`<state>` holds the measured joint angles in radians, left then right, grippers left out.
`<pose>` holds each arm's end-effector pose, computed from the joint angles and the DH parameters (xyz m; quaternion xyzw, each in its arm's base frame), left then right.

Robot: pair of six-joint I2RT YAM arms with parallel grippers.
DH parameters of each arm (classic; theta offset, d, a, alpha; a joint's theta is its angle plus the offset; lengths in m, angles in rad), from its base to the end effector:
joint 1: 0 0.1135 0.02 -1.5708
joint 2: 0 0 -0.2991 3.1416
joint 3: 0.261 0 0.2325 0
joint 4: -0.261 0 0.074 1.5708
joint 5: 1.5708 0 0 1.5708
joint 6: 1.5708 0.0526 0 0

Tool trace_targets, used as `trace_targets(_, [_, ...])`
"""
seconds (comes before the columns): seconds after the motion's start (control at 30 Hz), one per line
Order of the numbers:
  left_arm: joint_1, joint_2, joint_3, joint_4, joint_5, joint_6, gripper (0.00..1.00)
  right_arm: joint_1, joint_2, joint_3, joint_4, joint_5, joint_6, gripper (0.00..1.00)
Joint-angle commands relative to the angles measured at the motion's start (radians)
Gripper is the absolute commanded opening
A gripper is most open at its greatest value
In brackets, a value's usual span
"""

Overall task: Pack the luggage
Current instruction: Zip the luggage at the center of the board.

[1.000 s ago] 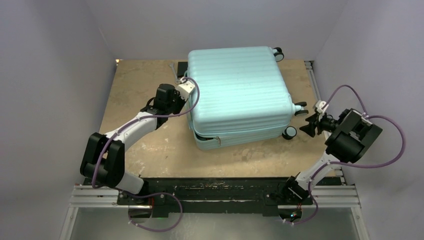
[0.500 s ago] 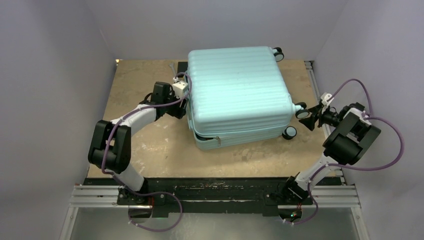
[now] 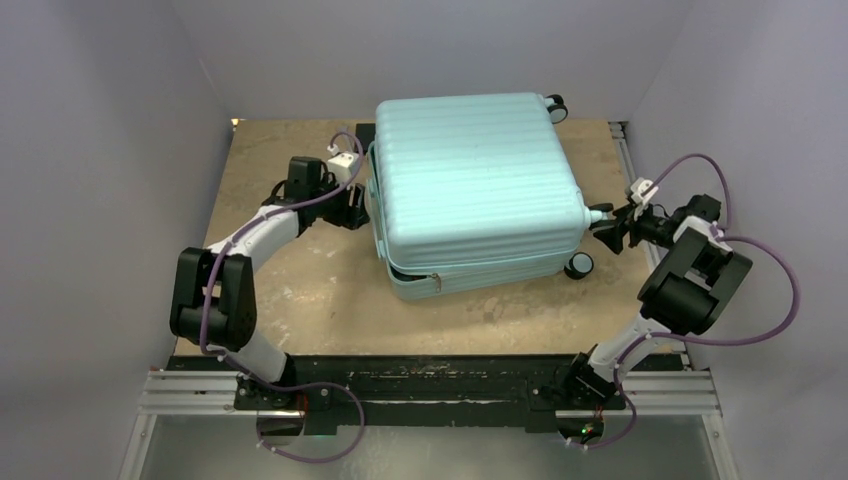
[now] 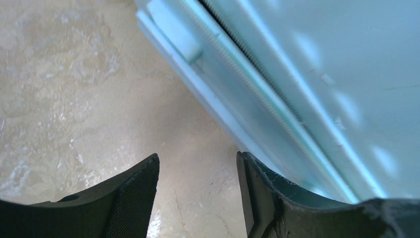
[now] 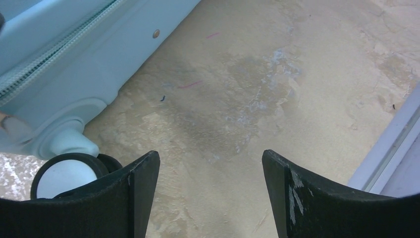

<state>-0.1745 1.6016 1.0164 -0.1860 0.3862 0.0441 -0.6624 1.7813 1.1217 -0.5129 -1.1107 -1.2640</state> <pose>0.3290 -0.0781 0.2529 0.1729 0.8905 -0.2013 0.3697 0.2928 -0.1686 0.2260 -0.3464 0.7646 0.1570 0.5203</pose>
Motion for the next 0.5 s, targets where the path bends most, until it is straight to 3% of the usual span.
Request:
trace_targets(0.0, [0.007,-0.035,0.057,0.024,0.124,-0.069,0.58,0.051,-0.018,-0.009,0.023,-0.013,0.041,0.79])
trace_targets(0.27, [0.006,0.038,0.043,0.08,0.093,-0.138,0.59,0.091,-0.043,-0.041,0.026,-0.018,0.03,0.79])
trace_targets(0.47, [-0.003,0.093,0.053,0.107,-0.02,-0.136,0.59,0.11,-0.043,-0.04,-0.203,-0.06,-0.239,0.79])
